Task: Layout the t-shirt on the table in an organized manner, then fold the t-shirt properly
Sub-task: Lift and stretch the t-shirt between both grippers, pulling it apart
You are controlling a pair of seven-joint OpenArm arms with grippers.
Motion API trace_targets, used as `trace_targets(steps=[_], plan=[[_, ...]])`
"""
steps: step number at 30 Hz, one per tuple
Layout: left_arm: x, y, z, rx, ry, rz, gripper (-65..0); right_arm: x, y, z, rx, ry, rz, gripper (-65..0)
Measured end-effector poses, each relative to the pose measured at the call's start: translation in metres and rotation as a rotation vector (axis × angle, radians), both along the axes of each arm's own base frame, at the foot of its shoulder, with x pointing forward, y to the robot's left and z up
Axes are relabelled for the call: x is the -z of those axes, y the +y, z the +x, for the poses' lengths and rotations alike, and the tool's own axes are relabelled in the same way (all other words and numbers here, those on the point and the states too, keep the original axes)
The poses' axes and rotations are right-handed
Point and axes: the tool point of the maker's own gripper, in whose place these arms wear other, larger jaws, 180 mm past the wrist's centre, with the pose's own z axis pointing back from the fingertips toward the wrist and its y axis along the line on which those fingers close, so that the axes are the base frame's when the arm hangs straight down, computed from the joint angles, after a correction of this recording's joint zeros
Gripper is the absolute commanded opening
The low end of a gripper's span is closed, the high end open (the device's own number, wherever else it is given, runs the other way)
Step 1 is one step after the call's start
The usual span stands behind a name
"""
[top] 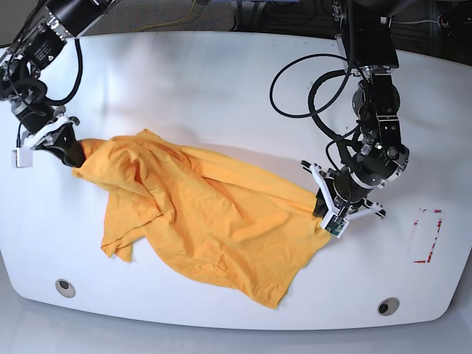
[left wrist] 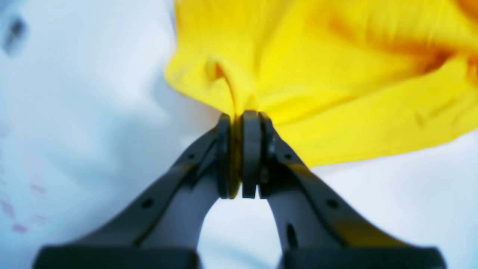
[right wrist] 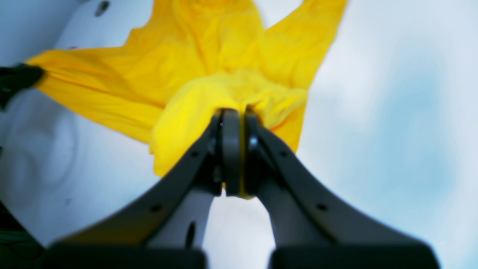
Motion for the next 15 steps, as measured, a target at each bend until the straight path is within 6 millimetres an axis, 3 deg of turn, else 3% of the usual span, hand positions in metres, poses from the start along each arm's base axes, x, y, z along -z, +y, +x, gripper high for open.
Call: trace_targets(steps=[8, 15], plan=[[-0.058, 0.001, 0.019, 0.034, -0.159, 0.056, -61.9, -0.033, -0.024, 0.033, -0.007, -0.055, -0.094, -65.0], [-0.102, 0.004, 0.04, 0.039, -0.265, 0.079, -61.9, -0.045, -0.041, 0.065, -0.01, -0.057, -0.068, -65.0]])
